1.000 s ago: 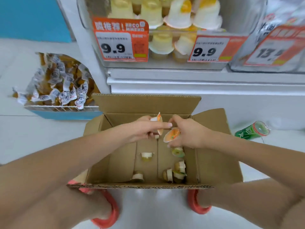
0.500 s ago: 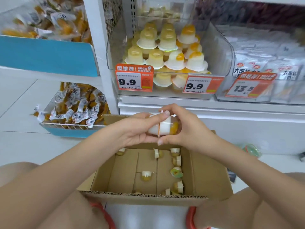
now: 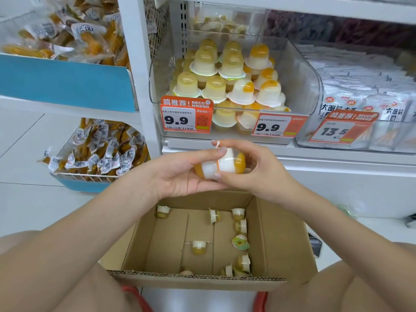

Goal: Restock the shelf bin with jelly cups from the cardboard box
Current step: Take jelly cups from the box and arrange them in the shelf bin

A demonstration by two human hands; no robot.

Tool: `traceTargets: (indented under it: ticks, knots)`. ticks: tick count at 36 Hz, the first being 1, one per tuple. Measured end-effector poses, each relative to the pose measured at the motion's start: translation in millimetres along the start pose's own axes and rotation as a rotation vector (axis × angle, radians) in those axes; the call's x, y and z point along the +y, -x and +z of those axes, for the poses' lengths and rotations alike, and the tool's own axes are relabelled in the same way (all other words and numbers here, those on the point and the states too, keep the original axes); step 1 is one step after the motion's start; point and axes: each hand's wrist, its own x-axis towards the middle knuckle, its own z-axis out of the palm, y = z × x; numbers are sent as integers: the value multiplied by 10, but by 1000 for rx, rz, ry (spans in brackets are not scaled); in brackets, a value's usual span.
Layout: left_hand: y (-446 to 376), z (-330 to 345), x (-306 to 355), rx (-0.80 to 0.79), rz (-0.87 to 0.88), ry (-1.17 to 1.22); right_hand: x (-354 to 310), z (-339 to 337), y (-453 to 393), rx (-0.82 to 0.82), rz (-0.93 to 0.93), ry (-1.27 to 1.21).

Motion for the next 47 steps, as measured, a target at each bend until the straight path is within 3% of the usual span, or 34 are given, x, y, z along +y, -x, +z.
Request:
traceTargets:
  ticks: [3,5,7,11,13,17,25,41,47]
  knots:
    - [-26,-34,96,-121,20,56,-121,-163,-57,86,-21,-10]
    - [-31,-68,202,-98,1,-28,-190,-365,-189,201,-12,-56]
    - [-23,-96,281,41,24,-269,-260,-624,-379,331,27,-80]
    - [-72,-218,308,423,124,-910,-391,-1092,-838,481,40,175]
    - [-123,-279,335,505,201,-1046,-444,-1226,-1046,493,73,316]
    - [-211,-315,404,535,363,-1035,-475,-1321,-1375,445,119,556]
    - [-327,-349,425,591,402,-1116,-503,-1294,-1688,269,168,848]
    - [-351,-422,388,601,399,-1294,-415,-1269,-1670,116,205,830]
    - [-340,-450,338,576,434,-1305,-406,-1250,-1367,294,-27,854]
